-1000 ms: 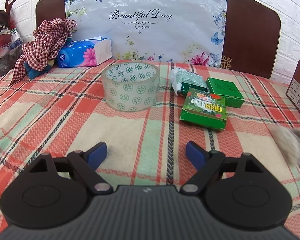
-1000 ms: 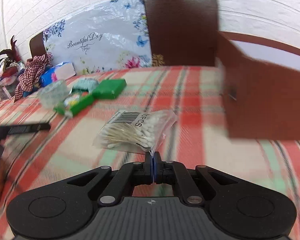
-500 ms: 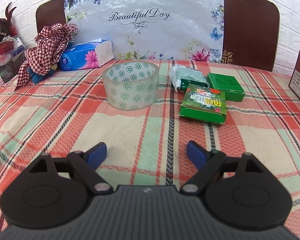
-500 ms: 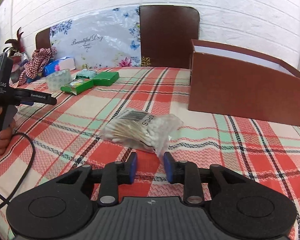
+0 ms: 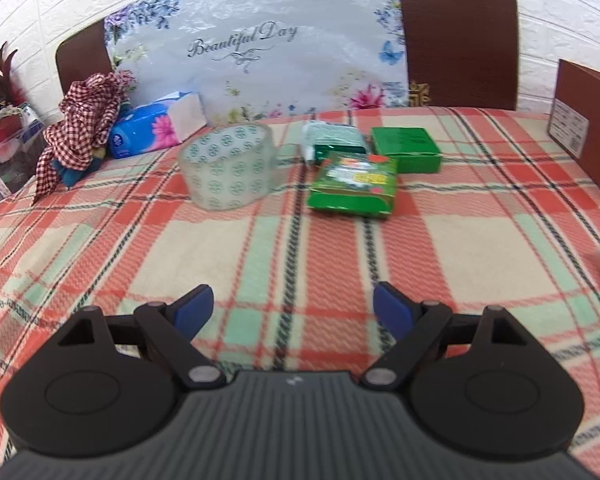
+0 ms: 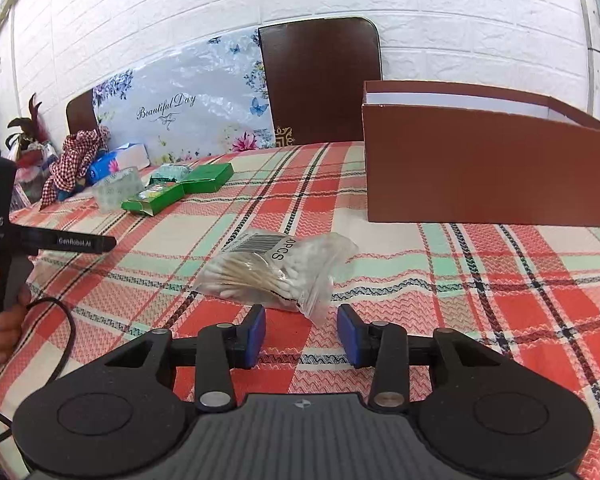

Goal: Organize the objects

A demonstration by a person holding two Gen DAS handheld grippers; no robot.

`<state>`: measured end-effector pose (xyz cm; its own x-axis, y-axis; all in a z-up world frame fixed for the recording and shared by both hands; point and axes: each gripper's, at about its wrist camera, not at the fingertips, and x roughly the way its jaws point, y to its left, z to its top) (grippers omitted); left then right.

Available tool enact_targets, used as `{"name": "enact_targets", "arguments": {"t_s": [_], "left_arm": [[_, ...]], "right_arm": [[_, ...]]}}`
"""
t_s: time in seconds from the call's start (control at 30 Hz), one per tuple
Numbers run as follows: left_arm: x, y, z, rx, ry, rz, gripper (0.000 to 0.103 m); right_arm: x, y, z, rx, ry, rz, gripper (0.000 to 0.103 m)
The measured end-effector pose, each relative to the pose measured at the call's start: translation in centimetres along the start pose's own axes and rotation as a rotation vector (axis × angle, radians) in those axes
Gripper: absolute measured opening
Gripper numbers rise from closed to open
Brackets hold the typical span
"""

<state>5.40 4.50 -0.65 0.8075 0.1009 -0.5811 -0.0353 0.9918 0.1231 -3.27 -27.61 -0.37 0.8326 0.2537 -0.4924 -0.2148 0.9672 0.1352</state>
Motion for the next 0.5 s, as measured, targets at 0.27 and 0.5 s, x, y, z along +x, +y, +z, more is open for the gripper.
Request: {"name": "enact_targets", "arguments": {"t_s": [0.27,0.5], "left_arm": [[-2.9,-7.2,2.9,-0.061,0.069,-0.448,0.089],[-2.6,-12.5,3.7,-0.047,0.188,-0.628,0.089]], "right_arm": [[-0.1,-0.8,-0.1,0.022,-0.004,0.033,0.043],[-0.1,-1.0,-0.1,0.031,-0.005,0.052,0.045]]}}
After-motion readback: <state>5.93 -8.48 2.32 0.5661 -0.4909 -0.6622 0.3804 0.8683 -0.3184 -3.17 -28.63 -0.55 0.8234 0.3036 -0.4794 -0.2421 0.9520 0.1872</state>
